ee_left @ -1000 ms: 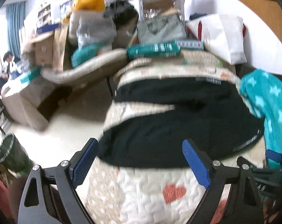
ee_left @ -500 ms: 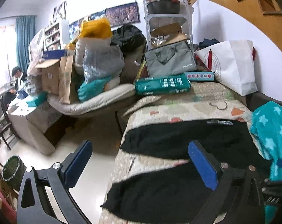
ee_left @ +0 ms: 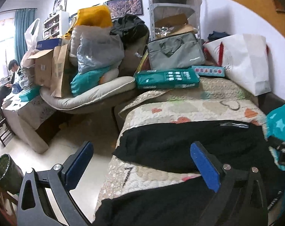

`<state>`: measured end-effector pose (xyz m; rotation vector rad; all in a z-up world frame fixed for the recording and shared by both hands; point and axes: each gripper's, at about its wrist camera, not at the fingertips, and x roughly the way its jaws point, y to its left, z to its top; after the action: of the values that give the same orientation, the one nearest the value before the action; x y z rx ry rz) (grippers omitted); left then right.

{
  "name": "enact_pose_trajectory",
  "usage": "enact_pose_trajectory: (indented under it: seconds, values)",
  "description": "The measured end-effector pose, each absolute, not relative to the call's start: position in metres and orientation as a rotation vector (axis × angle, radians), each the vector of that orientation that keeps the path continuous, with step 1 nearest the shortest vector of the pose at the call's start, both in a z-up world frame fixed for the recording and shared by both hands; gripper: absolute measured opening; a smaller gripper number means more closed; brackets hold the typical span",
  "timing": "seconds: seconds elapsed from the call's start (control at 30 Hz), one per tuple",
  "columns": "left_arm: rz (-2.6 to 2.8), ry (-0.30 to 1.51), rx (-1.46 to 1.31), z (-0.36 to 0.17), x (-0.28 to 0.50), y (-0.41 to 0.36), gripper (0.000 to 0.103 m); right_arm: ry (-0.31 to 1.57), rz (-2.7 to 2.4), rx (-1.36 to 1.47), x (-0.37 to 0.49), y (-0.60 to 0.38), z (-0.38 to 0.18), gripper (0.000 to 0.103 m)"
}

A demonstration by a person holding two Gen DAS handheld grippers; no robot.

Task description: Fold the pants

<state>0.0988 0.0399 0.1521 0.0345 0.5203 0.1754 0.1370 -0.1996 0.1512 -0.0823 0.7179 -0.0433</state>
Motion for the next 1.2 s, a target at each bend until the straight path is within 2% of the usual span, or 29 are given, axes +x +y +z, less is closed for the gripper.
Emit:
enact_pose_trajectory:
  seconds: [0.17,0.37,0.53,0.8,1.2]
  values:
    - [0.196,0.549,0.003,0.132,0.111,0.057,0.103,0.713,0.014,-0.111,0.157,-0.195,0.144,0.103]
    - [0.157,0.66,0.015,0.102,0.122,0.064,0.103,0.875,0.089,-0.087,0.17,-0.192,0.103,0.103]
    - [0.132,0.72,-0.027,0.091,0.125,0.069,0.103,1.001,0.122,0.054,0.177,-0.194,0.076,0.103]
    - [0.116,0.792,-0.068,0.081,0.128,0.071,0.103,1.037,0.116,0.086,0.176,-0.191,0.067,0.103]
    - [0.119,0.789,-0.051,0.08,0.128,0.069,0.103,0.993,-0.045,0.108,0.187,-0.236,0.065,0.103]
